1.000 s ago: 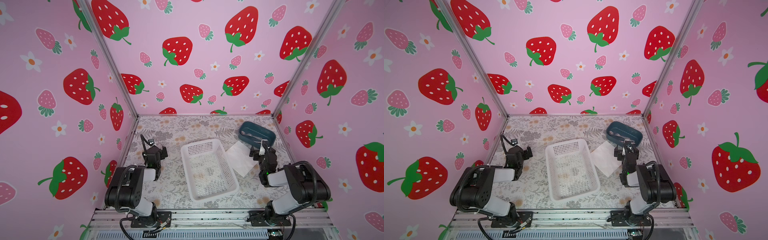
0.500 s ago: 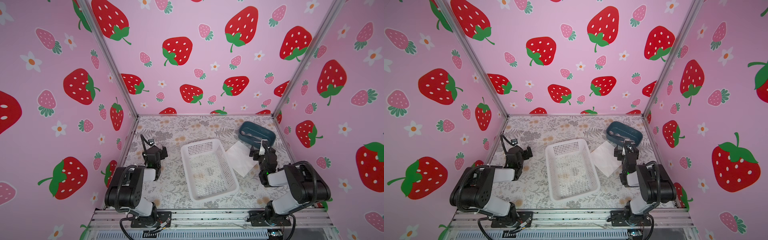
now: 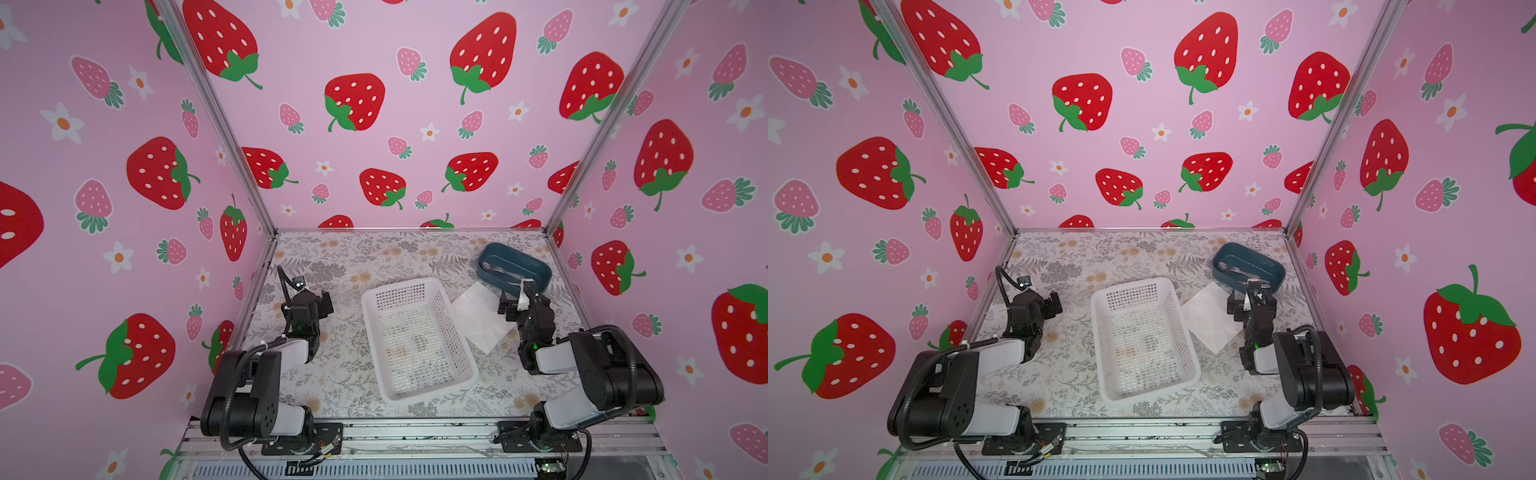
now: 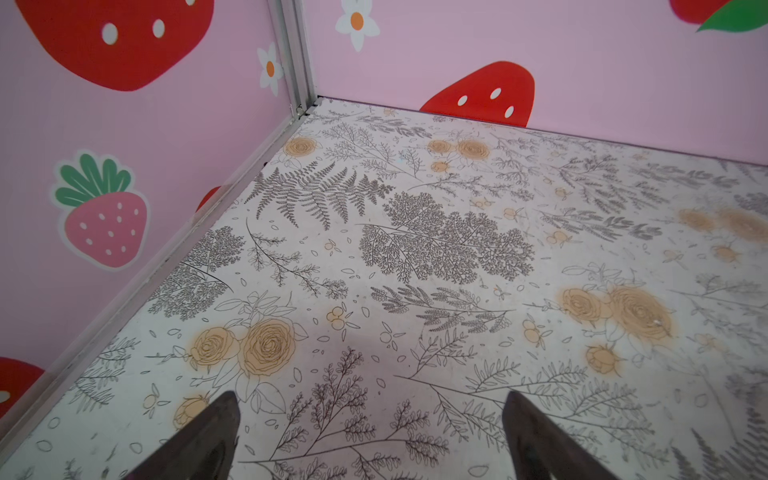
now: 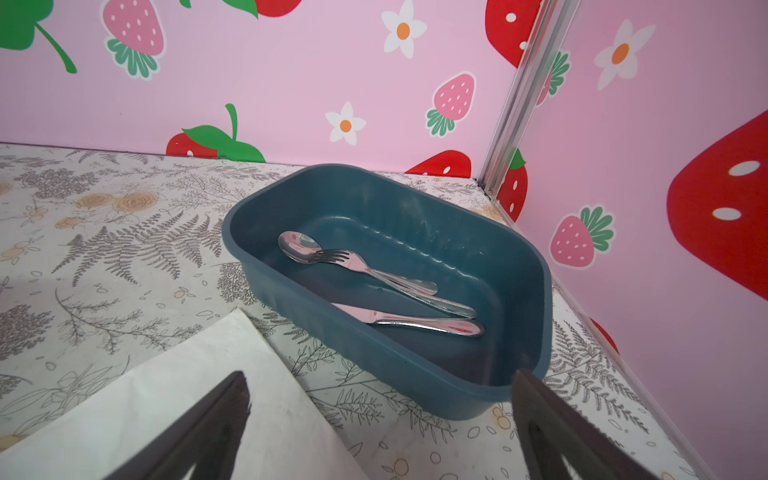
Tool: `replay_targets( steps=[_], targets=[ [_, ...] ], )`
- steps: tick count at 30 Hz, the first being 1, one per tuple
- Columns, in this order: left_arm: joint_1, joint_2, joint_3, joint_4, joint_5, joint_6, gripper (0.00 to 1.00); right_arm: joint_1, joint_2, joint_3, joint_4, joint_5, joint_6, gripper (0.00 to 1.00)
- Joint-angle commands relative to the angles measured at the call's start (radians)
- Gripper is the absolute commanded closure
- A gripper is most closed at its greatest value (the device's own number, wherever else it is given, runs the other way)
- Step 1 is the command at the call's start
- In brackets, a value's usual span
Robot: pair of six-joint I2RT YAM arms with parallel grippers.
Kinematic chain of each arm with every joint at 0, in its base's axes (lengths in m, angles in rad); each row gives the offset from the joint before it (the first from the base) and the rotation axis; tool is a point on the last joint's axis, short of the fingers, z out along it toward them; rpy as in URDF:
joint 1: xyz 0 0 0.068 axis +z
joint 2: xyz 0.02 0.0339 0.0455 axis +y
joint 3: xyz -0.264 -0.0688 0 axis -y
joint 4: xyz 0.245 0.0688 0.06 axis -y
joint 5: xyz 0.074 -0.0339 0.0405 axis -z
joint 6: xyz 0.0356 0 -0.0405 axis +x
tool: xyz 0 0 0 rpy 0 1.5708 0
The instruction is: Place the utensils on the paper napkin and roll it up
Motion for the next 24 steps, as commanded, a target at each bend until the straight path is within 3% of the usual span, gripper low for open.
replay_targets(
  steps=[1, 3, 5, 7, 8, 11, 13, 16, 18, 24],
  targets=[
    [0.015, -0.123, 0.042, -0.178, -0.015, -0.063, 0.01, -0.004, -0.117, 0.142, -0.354, -0.012, 0.025, 0.00],
    [0.021, -0.198, 0.064, -0.267, -0.024, -0.120, 0.01, -0.005, -0.171, 0.193, -0.500, 0.017, 0.096, 0.00],
    [0.023, -0.255, 0.120, -0.431, -0.061, -0.225, 0.01, -0.004, -0.215, 0.259, -0.679, 0.086, 0.246, 0.00],
    [0.028, -0.303, 0.196, -0.633, -0.060, -0.345, 0.01, -0.007, -0.255, 0.365, -0.934, -0.032, 0.267, 0.00],
    [0.036, -0.326, 0.229, -0.724, -0.012, -0.395, 0.01, -0.006, -0.266, 0.397, -1.019, -0.098, 0.265, 0.00],
    [0.087, -0.383, 0.253, -0.796, 0.402, -0.387, 0.01, -0.006, -0.325, 0.427, -1.159, -0.428, 0.277, 0.05],
    [0.089, -0.407, 0.246, -0.798, 0.621, -0.428, 0.01, -0.007, -0.367, 0.399, -1.185, -0.562, 0.408, 0.14],
    [0.088, -0.430, 0.233, -0.827, 0.811, -0.480, 0.01, -0.003, -0.396, 0.322, -1.157, -0.853, 0.525, 0.26],
    [0.086, -0.449, 0.213, -0.838, 0.901, -0.493, 0.01, 0.008, -0.392, 0.285, -1.182, -0.932, 0.575, 0.31],
    [0.057, -0.515, 0.169, -0.920, 0.955, -0.526, 0.01, 0.140, -0.376, 0.275, -1.328, -0.887, 0.544, 0.35]
  ],
)
